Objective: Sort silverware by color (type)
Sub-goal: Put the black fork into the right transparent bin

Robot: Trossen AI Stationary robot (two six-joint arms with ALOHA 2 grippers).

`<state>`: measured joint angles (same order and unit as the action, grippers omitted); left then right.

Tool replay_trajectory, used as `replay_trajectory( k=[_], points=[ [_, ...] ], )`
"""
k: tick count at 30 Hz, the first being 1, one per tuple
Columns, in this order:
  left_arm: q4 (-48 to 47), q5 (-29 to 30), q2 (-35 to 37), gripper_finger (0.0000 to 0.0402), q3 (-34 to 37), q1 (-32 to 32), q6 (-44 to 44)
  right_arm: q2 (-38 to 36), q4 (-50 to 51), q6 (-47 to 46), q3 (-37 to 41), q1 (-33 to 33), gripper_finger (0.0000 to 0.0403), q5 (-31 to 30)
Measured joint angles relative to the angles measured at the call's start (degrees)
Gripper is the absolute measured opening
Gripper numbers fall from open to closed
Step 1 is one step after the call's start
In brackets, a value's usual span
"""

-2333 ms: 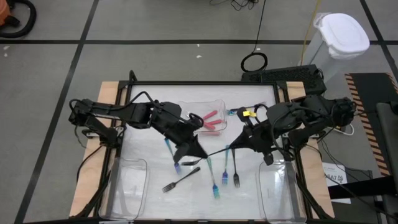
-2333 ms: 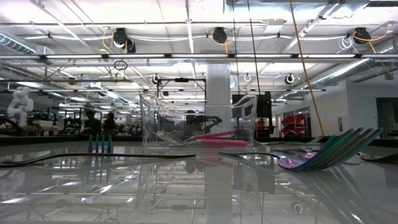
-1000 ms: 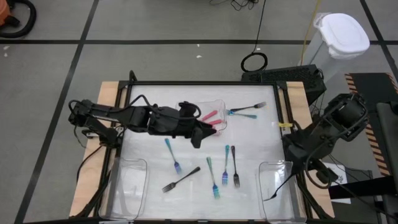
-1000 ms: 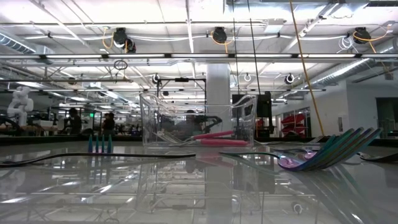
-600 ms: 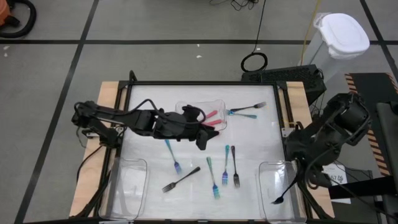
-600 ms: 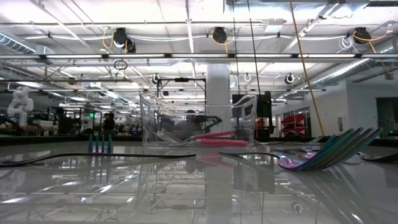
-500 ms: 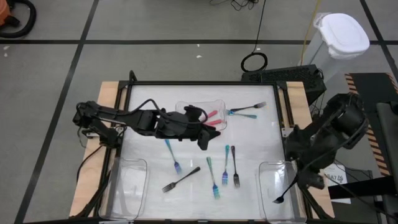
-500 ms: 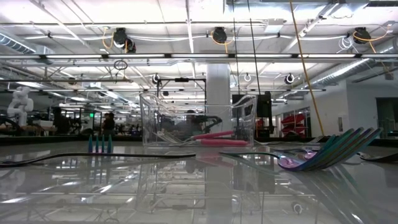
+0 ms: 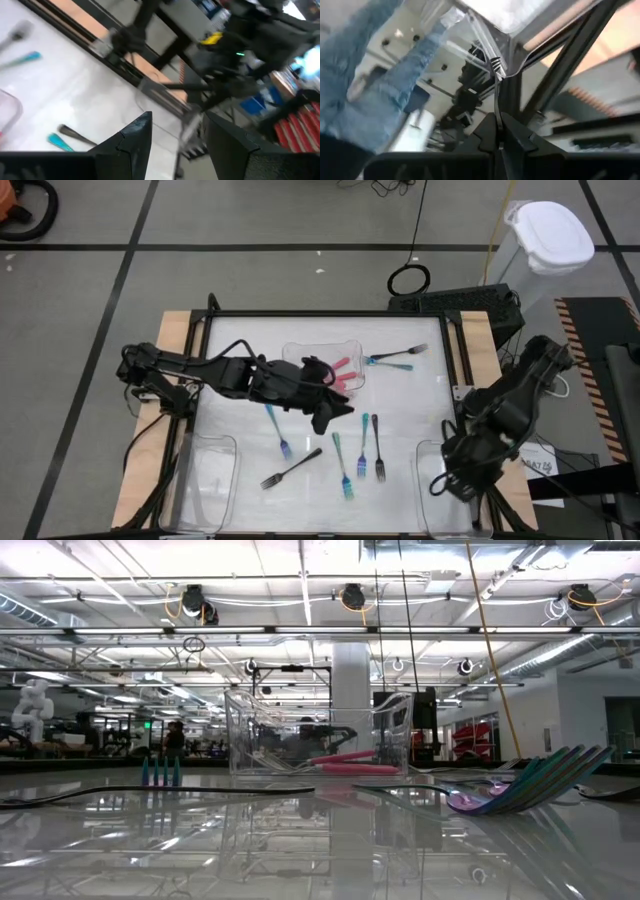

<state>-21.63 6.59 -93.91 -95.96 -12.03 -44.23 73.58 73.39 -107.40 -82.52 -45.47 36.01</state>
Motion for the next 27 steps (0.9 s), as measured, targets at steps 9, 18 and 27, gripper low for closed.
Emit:
replay_trajectory(
  k=[9,18,27],
  points=[
    [0.08,-12.81,0.22,0.0175,0.0,-0.11,4.63,0.02,-14.28,-21.27,12.16,0.14,0.0008,-6.14],
    [-0.61,-21.7,0.88,0.0175,0.0,-1.82,7.5,0.75,-12.63,-23.99,14.88,1.47,0.0022,-7.82],
    [-2.59,-20.76,2.19,0.0175,0.02,-3.02,7.63,1.4,-13.66,-23.9,15.0,1.9,0.0094,-8.87]
  ],
)
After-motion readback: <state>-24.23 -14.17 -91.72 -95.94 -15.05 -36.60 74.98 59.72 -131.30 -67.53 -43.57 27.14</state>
